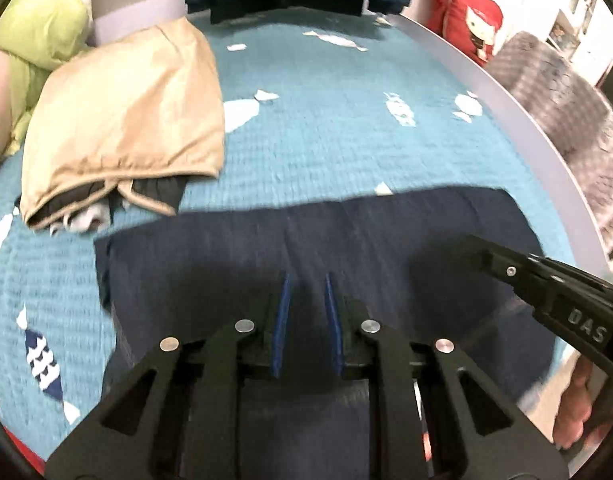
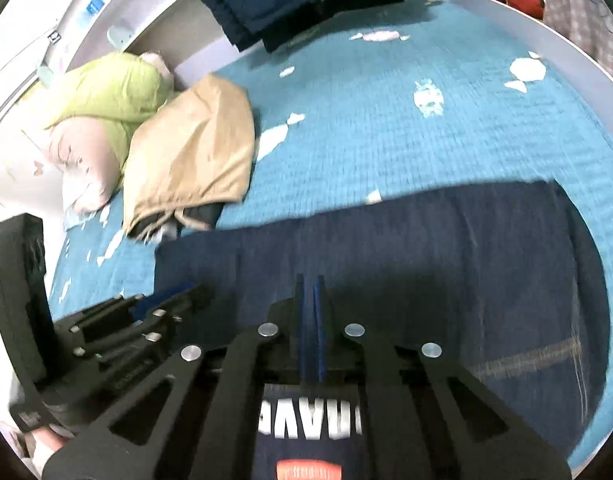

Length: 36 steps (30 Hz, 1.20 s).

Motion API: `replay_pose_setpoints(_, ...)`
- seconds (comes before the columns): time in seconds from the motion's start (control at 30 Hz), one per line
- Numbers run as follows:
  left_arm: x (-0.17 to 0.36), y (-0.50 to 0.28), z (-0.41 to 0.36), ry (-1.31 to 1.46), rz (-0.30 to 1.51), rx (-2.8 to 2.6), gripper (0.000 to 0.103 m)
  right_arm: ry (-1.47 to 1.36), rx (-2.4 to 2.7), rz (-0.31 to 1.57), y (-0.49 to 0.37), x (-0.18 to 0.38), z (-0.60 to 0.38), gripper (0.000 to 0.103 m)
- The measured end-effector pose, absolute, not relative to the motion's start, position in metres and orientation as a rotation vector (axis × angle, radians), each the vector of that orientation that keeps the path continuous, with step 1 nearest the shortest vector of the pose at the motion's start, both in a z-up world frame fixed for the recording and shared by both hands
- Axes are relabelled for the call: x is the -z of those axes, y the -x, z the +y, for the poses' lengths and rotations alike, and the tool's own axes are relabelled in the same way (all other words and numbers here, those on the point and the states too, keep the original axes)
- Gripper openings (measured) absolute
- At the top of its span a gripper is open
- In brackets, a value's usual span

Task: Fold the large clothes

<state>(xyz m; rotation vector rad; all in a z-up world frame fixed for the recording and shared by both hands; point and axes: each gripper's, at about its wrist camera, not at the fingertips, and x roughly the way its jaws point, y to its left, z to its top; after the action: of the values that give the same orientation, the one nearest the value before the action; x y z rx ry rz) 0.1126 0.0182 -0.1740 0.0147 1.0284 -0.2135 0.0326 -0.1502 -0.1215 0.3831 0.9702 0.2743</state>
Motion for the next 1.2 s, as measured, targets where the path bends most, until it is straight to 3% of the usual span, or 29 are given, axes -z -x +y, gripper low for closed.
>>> replay_pose_setpoints(0.33, 0.235, -0.157, 0.034, 0.005, 1.019, 0.179, 0.011, -0.310, -0.338, 1.059, -0.092, 0.191, -0.146, 0.000)
replay_pose_setpoints(0.37, 0.235, -0.157, 0.039, 0.005, 1.012, 0.165, 0.002, -0.343, -0.364, 1.050, -0.091, 0.192, -0.157, 0.000)
replay_pose_setpoints(0.6, 0.245, -0.167, 0.140, 0.166, 1.043, -0.030, 0.003, -0.324, -0.095, 1.010, -0.082, 0.184, -0.262, 0.000)
replay_pose_setpoints(0.77, 0.221, -0.157, 0.147, 0.157, 1.040, -0.109, 0.003, -0.405, 0.052, 0.974, -0.059, 0.167, -0.300, 0.000)
replay_pose_setpoints(0.8, 0.215, -0.152, 0.148, 0.184, 1.046, -0.103, 0.003, -0.438, 0.035, 0.955, -0.050, 0.159, -0.297, 0.005)
replay_pose_setpoints(0.97, 0.190, -0.115, 0.111, 0.212, 1.036, 0.076, 0.003, -0.396, -0.250, 0.959, -0.015, 0.139, -0.216, 0.005)
replay_pose_setpoints(1.13, 0.221, -0.083, 0.047, 0.115, 1.127, 0.190, 0.003, -0.316, -0.394, 1.065, 0.001, 0.170, -0.142, 0.005)
replay_pose_setpoints(1.2, 0.235, -0.071, 0.047, 0.049, 1.121, 0.165, 0.003, -0.295, -0.374, 1.071, 0.007, 0.177, -0.149, 0.000)
